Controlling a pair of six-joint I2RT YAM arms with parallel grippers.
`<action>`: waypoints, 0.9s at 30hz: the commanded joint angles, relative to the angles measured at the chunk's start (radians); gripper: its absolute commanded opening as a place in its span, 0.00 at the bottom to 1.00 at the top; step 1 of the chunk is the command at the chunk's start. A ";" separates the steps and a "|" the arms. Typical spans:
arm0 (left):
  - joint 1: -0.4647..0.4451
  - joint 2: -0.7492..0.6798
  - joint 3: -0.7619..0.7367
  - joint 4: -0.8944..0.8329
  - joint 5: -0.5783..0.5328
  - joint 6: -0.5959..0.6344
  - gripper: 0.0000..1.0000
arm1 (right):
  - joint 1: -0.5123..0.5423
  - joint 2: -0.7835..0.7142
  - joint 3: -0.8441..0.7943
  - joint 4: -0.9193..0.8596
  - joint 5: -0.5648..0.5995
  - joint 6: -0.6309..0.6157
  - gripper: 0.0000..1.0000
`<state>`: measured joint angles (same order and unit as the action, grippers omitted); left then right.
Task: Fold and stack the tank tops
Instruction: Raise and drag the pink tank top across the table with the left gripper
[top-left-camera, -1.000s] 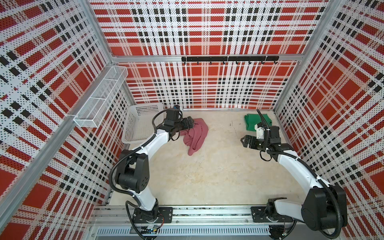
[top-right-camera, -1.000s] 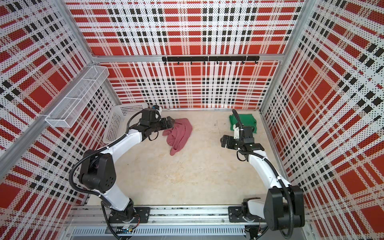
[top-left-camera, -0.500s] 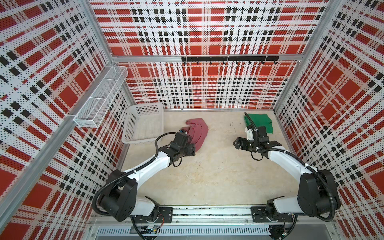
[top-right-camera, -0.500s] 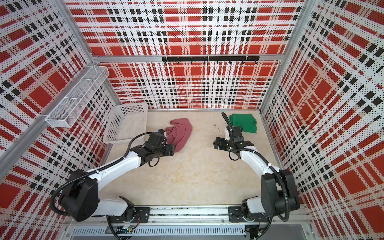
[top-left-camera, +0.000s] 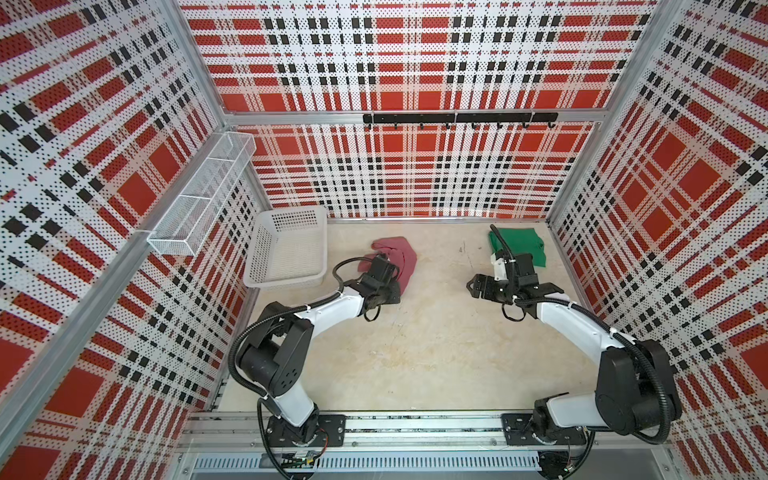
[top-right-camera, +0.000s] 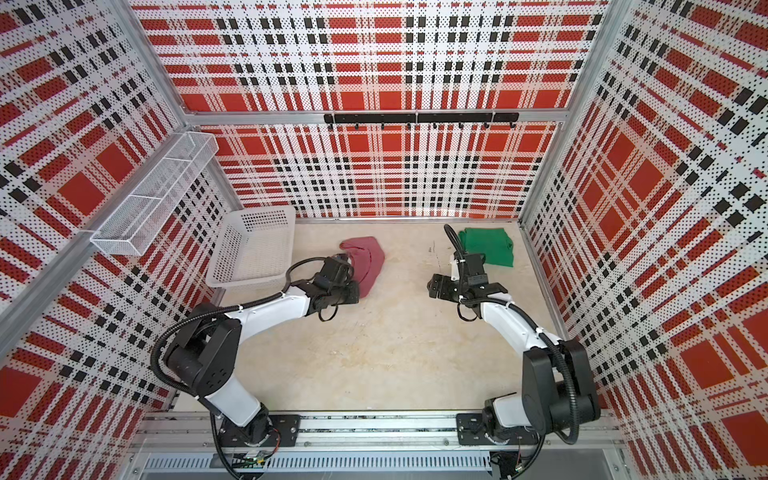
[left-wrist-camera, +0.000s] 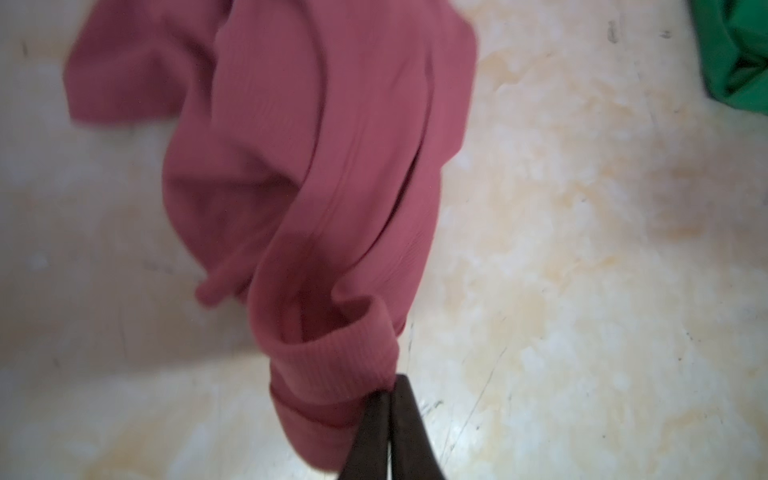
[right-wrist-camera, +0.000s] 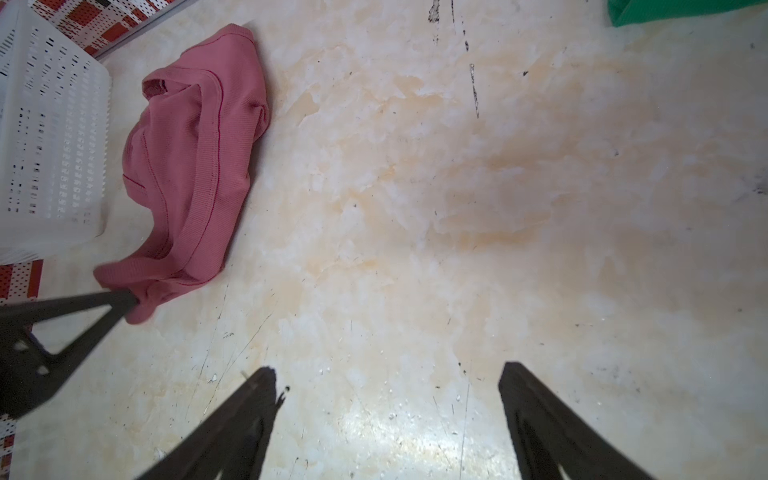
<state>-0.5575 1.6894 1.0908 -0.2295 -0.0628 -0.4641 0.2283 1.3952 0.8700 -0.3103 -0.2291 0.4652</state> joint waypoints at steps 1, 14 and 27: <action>-0.007 0.005 0.121 0.001 -0.017 0.052 0.00 | 0.003 -0.016 -0.031 0.066 -0.069 0.000 0.85; -0.139 0.030 0.852 -0.097 0.083 0.169 0.00 | -0.192 -0.105 -0.136 0.171 -0.236 0.066 0.71; 0.176 0.144 1.019 0.022 0.350 -0.001 0.03 | -0.211 -0.060 -0.144 0.132 -0.263 0.026 0.71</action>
<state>-0.4900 1.7489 2.1658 -0.2527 0.1928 -0.3759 0.0185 1.3293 0.7364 -0.1886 -0.4728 0.5083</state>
